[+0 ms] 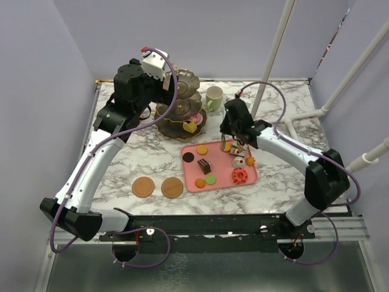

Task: Serve the afternoon tea
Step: Pick up the clamp from the tray.

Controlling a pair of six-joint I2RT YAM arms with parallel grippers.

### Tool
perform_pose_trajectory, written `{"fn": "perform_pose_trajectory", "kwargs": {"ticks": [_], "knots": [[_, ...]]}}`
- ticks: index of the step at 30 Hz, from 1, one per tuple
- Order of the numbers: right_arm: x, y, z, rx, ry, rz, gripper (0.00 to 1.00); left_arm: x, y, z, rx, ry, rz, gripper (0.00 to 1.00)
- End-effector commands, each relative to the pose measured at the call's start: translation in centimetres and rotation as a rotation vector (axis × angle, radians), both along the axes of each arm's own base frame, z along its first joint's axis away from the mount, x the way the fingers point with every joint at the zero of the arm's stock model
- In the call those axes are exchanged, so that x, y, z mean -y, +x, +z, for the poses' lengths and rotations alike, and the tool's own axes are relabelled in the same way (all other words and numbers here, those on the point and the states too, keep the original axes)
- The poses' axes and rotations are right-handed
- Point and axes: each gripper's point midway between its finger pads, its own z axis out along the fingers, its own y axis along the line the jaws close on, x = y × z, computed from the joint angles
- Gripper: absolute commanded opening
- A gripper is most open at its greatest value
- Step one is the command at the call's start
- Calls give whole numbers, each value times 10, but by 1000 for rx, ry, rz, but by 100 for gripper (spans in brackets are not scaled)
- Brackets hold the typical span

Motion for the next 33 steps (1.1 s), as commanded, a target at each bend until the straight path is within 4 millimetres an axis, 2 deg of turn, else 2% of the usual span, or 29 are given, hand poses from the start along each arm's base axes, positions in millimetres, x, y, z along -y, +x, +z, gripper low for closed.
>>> {"fn": "perform_pose_trajectory", "kwargs": {"ticks": [1,4,6,11,15,19,23,29,33], "knots": [[-33,0,94,223,244,148,1,7,-10,7,10,-38,-56,99],[-48,-15,147,309,381,242,1,13,-15,11,11,-58,-94,99],[-56,-32,186,399,487,332,1,17,-21,14,13,-72,-129,99],[-62,-100,286,677,719,614,1,35,-43,19,11,-112,-266,99],[-71,-154,338,764,852,885,1,54,-65,21,-3,-148,-414,99],[-77,-199,364,769,994,1139,1,75,-96,29,-2,-183,-611,99],[-76,-228,382,799,1092,1351,1,86,-123,42,5,-222,-756,99],[-78,-236,384,792,1156,1476,1,91,-154,60,21,-252,-879,99],[-84,-233,383,808,1163,1476,1,93,-164,62,-4,-278,-920,98]]}}
